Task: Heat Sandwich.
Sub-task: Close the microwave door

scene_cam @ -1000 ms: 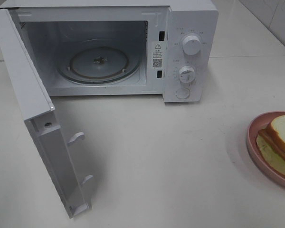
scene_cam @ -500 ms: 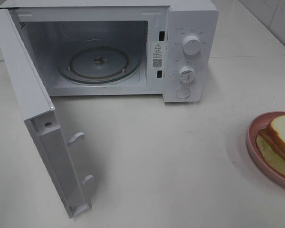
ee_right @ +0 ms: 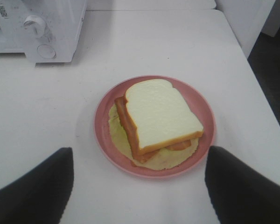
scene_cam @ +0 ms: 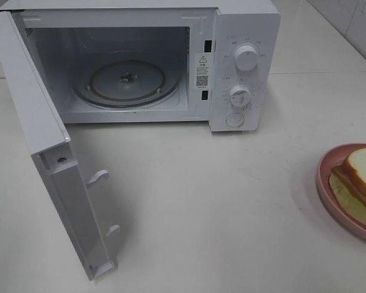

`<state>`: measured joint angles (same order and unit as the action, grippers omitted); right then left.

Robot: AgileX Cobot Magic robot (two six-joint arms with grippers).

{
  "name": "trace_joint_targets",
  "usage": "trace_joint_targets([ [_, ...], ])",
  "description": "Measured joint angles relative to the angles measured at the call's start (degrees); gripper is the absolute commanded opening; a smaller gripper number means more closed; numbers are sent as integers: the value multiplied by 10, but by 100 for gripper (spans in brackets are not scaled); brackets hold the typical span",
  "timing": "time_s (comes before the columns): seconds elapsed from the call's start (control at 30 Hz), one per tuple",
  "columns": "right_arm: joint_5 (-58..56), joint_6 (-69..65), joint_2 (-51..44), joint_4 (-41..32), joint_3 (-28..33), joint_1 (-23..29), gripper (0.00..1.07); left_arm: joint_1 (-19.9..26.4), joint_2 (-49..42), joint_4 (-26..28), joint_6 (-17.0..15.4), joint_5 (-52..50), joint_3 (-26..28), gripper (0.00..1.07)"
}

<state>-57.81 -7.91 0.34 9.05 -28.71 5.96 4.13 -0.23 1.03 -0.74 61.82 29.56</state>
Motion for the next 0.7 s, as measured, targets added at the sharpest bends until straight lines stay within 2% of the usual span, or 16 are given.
trace_joint_targets([
  [0.17,0,2,-6,-2,1,-22,75,0,0,0,0,0,0,100],
  [0.7,0,5,-6,-4,1,-22,75,0,0,0,0,0,0,100],
])
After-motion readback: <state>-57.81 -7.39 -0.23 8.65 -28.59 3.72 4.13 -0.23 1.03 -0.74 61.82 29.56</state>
